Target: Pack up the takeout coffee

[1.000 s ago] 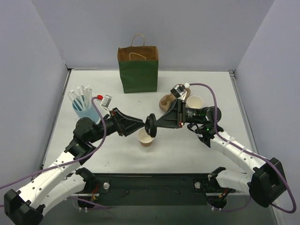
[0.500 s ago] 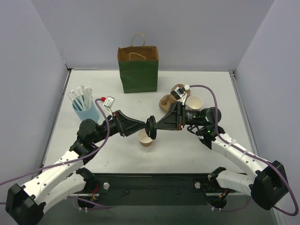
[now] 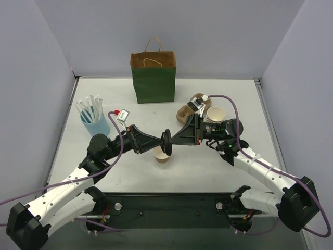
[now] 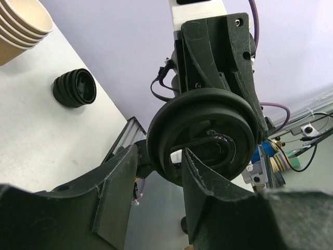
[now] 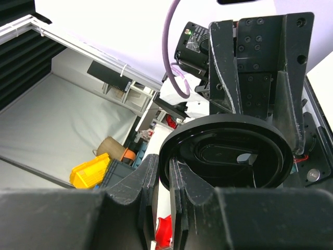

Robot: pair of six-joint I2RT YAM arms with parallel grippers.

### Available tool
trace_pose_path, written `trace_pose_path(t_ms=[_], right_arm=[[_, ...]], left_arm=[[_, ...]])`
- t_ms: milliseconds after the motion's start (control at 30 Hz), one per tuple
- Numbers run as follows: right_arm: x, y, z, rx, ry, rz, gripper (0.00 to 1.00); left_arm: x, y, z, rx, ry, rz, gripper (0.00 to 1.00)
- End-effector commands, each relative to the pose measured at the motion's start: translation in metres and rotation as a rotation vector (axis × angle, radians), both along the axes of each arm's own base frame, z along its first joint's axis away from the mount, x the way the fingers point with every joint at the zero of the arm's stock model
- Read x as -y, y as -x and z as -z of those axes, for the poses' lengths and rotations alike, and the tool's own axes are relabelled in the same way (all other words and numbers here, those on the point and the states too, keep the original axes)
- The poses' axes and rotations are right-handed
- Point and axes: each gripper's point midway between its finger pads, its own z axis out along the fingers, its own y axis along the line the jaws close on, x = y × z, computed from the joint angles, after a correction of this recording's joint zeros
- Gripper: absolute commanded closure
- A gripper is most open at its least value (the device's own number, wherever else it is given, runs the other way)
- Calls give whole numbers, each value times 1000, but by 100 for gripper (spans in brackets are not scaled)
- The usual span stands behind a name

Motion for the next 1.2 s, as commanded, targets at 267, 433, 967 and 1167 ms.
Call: trace_pose_path(t_ms=[267, 433, 967, 1167], right_arm=[[1, 4, -14, 97, -56, 10, 86], [0, 1, 2, 69, 6, 24, 74], [70, -56, 128, 65, 816, 489, 21], [100, -63, 164, 65, 1019, 567, 17]], left_arm=[[-5, 12, -22, 75, 52, 18, 79], [-8, 11, -24, 83, 38, -3, 100], [-82, -34, 50, -3, -756, -379, 100], [-93, -47, 67, -66, -970, -392, 100]])
